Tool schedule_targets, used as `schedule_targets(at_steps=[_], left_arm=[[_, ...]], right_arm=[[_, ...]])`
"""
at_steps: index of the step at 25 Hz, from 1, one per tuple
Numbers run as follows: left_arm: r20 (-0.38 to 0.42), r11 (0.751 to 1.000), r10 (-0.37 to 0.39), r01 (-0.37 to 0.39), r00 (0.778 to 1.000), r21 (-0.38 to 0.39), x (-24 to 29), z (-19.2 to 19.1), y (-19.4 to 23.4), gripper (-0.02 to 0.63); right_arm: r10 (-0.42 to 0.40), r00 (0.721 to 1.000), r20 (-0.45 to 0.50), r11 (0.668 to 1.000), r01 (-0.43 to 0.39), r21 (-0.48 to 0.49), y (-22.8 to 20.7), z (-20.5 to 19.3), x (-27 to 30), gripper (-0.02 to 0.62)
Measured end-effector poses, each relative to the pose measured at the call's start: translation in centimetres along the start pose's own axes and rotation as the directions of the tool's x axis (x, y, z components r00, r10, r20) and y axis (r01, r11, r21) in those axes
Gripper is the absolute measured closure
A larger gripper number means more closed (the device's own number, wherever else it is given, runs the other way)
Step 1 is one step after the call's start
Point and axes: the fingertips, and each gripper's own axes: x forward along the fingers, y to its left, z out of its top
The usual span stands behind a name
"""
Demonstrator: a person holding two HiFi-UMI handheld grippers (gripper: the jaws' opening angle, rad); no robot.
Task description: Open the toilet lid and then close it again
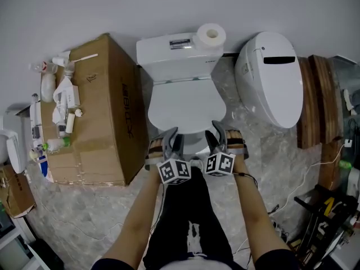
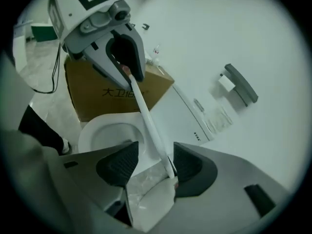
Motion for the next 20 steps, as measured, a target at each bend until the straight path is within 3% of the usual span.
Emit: schedule_targets(at_steps=[1,3,9,14,18,20], left_arm=[[0.001,1.0,0.004,-0.004,1.0,-0.004,0.0,0.1,0.2,0.491],[0.002,1.0,0.014,-0.014,1.0,-0.017,0.0,0.3,0.6,0.491],[0.024,0.997,0.018,-0.016,1.0,-0.077,0.1,0.7,1.4,0.486],[0.036,0.982,0.029,-0.021,0.999,-0.187,-0.4,0.9,2.4,0.472],[0.061,0.948,0.081,-0.058,0.995,-0.312,-1.3,1.4,3.4,0.47],[0.083,0.913,0.145,-0.101,0.986,-0.395,-2.3,1.6,4.3,0.578]], right_arm=[[-0.005,1.0,-0.009,1.0,0.005,-0.023,-0.3,0.2,0.5,0.397],[-0.008,0.999,-0.033,0.999,0.006,-0.043,-1.2,0.5,0.9,0.528],[0.041,0.998,-0.044,0.999,-0.043,-0.024,-2.1,0.6,1.2,0.528],[0.067,0.997,-0.033,0.997,-0.065,0.042,-3.0,1.0,1.4,0.526],[0.049,0.999,-0.005,0.995,-0.049,0.092,-3.9,1.4,1.5,0.525],[0.041,0.999,0.009,0.992,-0.042,0.123,-4.8,1.7,1.7,0.522]])
